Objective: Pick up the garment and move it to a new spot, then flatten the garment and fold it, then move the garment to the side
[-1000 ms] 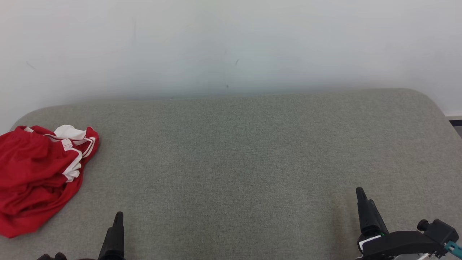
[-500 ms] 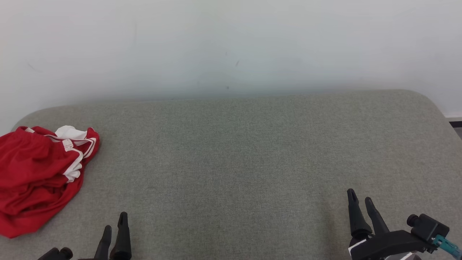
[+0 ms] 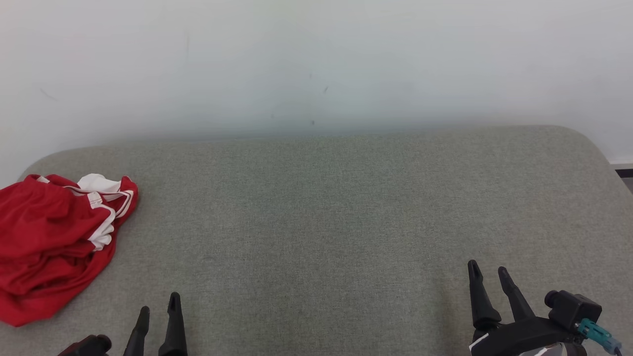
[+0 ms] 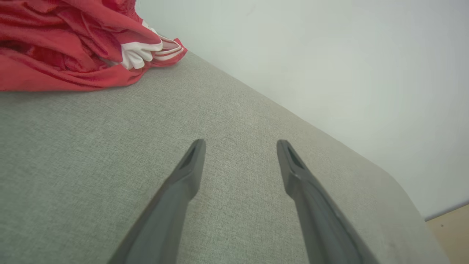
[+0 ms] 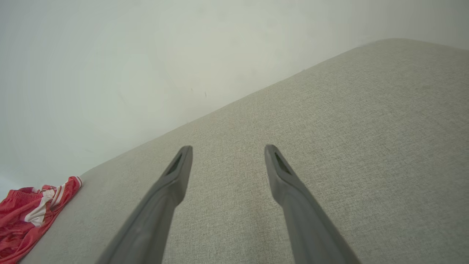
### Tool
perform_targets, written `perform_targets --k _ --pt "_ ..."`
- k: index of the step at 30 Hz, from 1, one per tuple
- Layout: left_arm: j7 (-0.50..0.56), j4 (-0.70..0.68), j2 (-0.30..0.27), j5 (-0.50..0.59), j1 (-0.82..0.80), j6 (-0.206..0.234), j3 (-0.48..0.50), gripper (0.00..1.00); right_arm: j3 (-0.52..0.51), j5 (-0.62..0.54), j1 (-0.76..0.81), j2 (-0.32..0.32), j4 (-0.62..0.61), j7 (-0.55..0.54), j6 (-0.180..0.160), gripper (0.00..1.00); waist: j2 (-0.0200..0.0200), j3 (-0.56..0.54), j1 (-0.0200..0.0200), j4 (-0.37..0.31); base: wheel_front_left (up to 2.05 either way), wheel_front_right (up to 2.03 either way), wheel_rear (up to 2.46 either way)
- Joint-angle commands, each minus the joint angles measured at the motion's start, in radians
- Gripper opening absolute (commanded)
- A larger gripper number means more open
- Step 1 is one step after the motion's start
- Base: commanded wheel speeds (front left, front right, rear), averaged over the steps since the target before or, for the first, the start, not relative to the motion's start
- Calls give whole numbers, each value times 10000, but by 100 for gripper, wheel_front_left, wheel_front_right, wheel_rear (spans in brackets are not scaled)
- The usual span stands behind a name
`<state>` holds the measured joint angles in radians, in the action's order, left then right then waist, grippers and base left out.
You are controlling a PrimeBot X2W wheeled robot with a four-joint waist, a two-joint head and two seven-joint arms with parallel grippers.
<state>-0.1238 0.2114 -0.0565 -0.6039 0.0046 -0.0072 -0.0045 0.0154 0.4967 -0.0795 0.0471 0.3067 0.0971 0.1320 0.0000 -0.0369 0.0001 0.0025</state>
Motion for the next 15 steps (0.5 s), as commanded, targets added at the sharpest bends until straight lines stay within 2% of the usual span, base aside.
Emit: perform_targets --k 1,15 --pt "-76 -124 -88 239 -42 65 -15 100 29 -255 -131 36 -71 66 -13 100 0 -2 -1 -1 0 0 0" --pt "-470 -279 -209 1899 1 295 -204 100 213 -1896 -120 39 36 408 -16 100 0 -62 -1 -67 0 0 0"
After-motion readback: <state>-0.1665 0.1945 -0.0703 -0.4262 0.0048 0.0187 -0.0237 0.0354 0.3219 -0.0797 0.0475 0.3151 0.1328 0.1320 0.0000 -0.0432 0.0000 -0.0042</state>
